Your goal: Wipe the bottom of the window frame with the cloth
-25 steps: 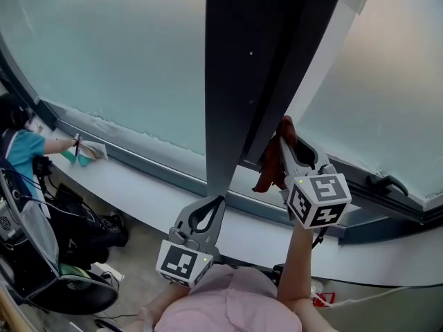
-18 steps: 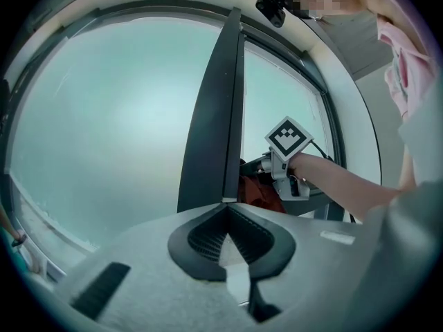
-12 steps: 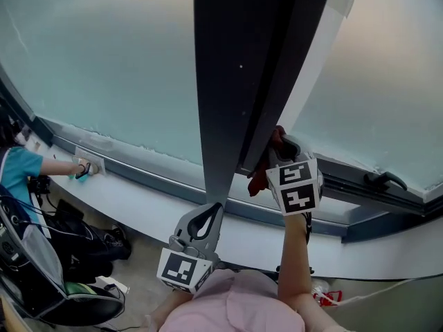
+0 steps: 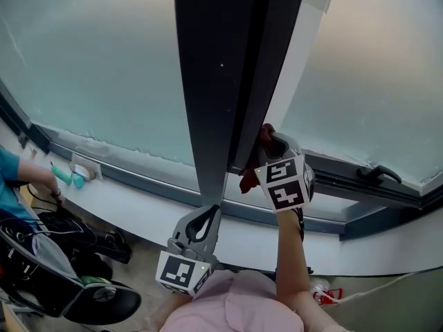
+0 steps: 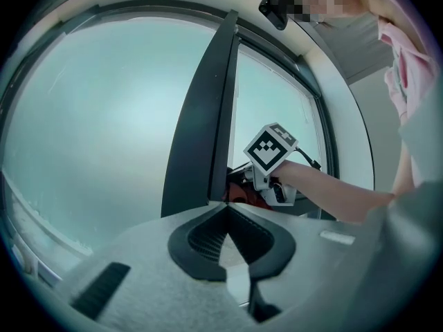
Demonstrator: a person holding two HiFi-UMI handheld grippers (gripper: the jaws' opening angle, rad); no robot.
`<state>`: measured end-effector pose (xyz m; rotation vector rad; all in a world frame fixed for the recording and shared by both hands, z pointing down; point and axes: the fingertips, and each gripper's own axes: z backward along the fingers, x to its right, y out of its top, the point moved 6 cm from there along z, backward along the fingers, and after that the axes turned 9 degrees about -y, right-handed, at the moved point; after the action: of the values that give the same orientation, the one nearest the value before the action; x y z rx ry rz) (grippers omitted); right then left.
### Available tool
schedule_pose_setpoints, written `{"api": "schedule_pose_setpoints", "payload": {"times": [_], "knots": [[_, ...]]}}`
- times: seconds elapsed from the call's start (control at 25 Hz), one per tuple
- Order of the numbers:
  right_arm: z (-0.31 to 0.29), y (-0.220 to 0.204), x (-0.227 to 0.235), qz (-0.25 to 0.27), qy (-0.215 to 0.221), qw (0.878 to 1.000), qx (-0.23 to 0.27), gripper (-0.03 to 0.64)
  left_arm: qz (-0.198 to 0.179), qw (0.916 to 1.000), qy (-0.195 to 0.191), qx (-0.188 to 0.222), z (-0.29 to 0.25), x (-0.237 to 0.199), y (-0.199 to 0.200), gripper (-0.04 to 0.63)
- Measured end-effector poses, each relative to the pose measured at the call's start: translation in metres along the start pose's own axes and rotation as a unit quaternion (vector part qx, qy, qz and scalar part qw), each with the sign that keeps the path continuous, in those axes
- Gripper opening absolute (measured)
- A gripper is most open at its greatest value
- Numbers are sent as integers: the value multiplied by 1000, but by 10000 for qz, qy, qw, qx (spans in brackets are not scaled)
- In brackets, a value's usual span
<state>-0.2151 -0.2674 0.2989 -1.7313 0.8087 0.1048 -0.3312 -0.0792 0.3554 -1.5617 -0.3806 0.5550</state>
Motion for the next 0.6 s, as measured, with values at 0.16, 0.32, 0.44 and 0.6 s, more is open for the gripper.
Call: {"api": "schedule_pose_setpoints", "payload": {"times": [0.16, 0.32, 0.44, 0.6], "knots": [[3, -3, 2, 121, 45, 9999, -18, 75, 3, 10000, 0, -1, 0, 5, 0, -2], [7, -9, 8, 101, 42, 9999, -51, 75, -5, 10000, -28, -1, -2, 10, 0, -2], [11, -13, 13, 77, -4, 9999, -83, 75, 4, 10000, -81, -15, -5, 15, 0, -2], [16, -18, 19, 31, -57, 9999, -108, 75, 6, 9999, -164, -27, -7, 21, 0, -3]]}}
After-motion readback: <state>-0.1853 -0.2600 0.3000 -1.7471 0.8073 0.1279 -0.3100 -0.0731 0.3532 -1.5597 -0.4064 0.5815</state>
